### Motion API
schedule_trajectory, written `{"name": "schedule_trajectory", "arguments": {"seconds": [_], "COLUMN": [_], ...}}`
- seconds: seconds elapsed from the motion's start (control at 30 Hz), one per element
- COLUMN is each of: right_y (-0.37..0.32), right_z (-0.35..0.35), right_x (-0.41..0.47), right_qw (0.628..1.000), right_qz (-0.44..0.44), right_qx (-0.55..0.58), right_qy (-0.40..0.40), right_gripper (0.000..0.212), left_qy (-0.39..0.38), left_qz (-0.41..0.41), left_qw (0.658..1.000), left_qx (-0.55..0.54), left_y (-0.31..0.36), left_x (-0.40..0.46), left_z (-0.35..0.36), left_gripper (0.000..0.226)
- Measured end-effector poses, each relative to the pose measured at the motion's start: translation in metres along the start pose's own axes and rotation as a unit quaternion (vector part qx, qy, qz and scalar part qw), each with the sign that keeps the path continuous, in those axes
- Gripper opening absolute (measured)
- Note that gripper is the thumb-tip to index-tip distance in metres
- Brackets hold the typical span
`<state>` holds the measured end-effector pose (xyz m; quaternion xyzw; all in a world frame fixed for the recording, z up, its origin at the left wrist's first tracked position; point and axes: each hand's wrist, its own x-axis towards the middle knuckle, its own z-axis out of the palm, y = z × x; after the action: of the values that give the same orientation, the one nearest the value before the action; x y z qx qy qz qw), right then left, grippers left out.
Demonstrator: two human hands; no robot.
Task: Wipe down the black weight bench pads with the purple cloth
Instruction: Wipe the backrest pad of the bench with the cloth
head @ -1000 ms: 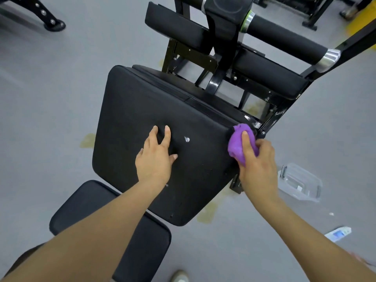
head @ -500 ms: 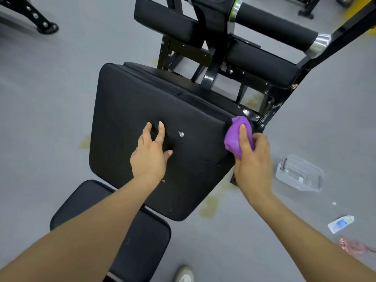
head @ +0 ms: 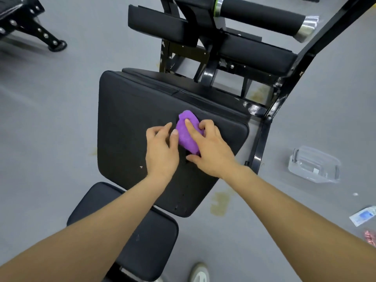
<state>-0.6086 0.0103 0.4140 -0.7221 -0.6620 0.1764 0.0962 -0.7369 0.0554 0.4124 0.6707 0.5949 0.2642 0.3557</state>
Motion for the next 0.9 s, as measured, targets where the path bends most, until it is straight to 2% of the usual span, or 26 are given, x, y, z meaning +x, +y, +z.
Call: {"name": "schedule_trajectory", "arguments": {"seconds": [0.07,0.1,0.13,0.2,0.27,0.37,0.5,0.63,0.9], "right_y": [0.013,0.021,0.028,0.041,0.046,0.045,0.047,0.048,0.045], "right_z": [-0.012,-0.016,-0.018,-0.022,-0.023,-0.015,-0.008,-0.007,-0.003], "right_x": [-0.004,-0.008,-0.013,-0.021,-0.022,-0.019,-0.017,-0.017,-0.018], "right_qw": [0.992,0.989,0.989,0.984,0.974,0.969,0.958,0.955,0.954], "right_qz": [0.002,0.007,0.018,0.061,0.1,0.099,0.101,0.102,0.108], "right_qx": [0.123,0.149,0.138,0.048,-0.032,-0.086,-0.118,-0.13,-0.147], "right_qy": [-0.019,0.004,0.051,0.163,0.201,0.211,0.241,0.248,0.238], "right_gripper": [0.084,0.077,0.068,0.053,0.047,0.047,0.047,0.049,0.051], "left_qy": [0.019,0.025,0.028,0.025,0.037,0.074,0.072,0.1,0.141], "left_qz": [-0.033,-0.054,-0.075,-0.107,-0.117,-0.09,-0.014,-0.026,0.005], "left_qw": [0.996,0.994,0.992,0.992,0.992,0.993,0.996,0.994,0.99], "left_qx": [-0.078,-0.092,-0.093,-0.067,-0.028,0.014,0.059,0.041,0.02], "left_y": [0.018,0.023,0.027,0.033,0.043,0.048,0.018,0.003,0.034], "left_x": [-0.011,-0.015,-0.017,-0.018,-0.017,-0.014,-0.019,-0.009,0.018], "left_z": [0.01,0.015,0.019,0.029,0.04,0.05,0.041,0.031,0.043], "left_gripper": [0.034,0.035,0.04,0.054,0.059,0.048,0.037,0.035,0.037]}}
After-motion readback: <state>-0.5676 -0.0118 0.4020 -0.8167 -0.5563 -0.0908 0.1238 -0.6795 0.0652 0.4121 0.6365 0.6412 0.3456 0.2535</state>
